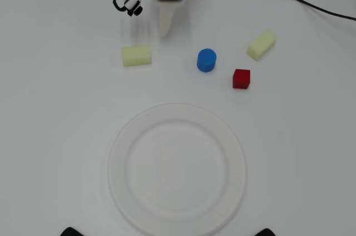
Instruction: Grasp a blue block and put it in the dish.
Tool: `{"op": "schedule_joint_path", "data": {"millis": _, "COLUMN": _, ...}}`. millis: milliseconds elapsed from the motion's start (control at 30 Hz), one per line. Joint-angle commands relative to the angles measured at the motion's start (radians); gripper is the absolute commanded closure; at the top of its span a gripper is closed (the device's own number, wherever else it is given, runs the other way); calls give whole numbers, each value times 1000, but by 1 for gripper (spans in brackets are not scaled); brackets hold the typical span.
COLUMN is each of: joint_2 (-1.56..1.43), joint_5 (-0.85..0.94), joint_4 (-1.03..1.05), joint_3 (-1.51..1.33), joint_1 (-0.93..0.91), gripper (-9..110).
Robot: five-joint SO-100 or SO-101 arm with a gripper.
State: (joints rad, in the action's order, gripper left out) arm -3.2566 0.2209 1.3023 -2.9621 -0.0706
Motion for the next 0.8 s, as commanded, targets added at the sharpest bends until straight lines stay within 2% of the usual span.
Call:
{"op": "schedule_joint_path", "data": {"millis": 0, "joint_2": 89, "joint_5": -15, "joint_4": 9, "joint_3": 141, "joint_1": -18, "gripper": 101}}
{"op": "schedule_joint_path", "data": {"millis": 267, "joint_2": 535, "joint_5": -83, "joint_4": 104, "joint_3": 581, "joint_1": 100, "gripper": 100}}
{"op": "schedule_joint_path", "data": {"millis": 500, "joint_2": 853, "joint_5": -104, "joint_4": 150, "joint_3": 808, "joint_1": 278, "gripper": 83}}
{"op": "schedule_joint_path", "data": {"millis": 633, "joint_2": 1052, "joint_5": -161, "joint_4": 140, "joint_3": 890, "joint_1": 328, "gripper": 69}}
{"op": "schedule_joint_path", "data": {"millis": 767, "joint_2": 1190, "joint_5": -199, "joint_4": 74, "joint_3": 897, "joint_1": 356, "gripper": 65}}
